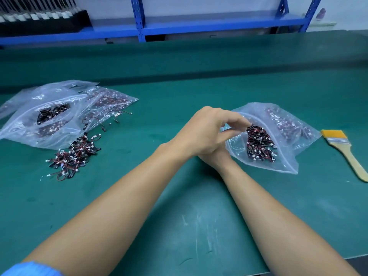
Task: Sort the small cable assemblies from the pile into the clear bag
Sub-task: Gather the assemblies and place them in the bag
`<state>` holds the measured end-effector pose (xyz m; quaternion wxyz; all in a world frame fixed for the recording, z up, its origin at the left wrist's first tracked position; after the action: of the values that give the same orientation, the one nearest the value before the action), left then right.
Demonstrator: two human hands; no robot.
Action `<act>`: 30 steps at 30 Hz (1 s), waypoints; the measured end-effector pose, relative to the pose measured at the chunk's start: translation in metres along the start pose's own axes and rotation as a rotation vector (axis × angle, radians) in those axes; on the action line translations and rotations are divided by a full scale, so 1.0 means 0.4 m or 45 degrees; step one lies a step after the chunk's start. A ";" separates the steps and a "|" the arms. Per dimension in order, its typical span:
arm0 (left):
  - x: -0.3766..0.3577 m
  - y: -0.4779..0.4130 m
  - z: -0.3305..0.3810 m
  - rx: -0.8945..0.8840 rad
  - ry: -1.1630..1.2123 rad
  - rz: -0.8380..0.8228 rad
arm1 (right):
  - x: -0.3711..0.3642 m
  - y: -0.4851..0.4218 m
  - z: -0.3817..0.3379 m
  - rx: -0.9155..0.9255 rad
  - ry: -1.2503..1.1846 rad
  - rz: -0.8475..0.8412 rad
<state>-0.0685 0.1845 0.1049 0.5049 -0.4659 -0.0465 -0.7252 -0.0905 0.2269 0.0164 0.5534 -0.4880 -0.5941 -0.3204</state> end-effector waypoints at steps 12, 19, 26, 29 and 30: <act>0.096 0.144 -0.124 0.228 0.149 0.152 | 0.005 -0.014 0.001 -0.109 -0.739 0.055; 0.194 0.347 -0.302 0.569 -0.165 0.092 | -0.007 -0.016 0.013 -0.220 -0.891 0.095; 0.170 0.408 -0.315 0.542 -0.265 -0.086 | -0.005 -0.014 0.013 -0.240 -0.902 0.107; 0.164 0.400 -0.312 0.474 -0.206 -0.059 | -0.004 -0.011 0.014 -0.243 -0.918 0.099; 0.162 0.401 -0.312 0.460 -0.191 -0.037 | -0.004 -0.013 0.014 -0.243 -0.924 0.096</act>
<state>-0.0265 -0.0052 0.0171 0.5648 -0.4199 -0.2200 -0.6755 -0.0974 0.2302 0.0147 0.2704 -0.6405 -0.7007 -0.1599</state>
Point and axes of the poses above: each hand's wrist, its own y-axis away from the middle knuckle, its own x-axis out of the back of the hand, z = x × y, the point moved 5 cm from there along -y, towards the middle knuckle, and after that the axes turned 1 degree about -z, right-handed, at the moved point
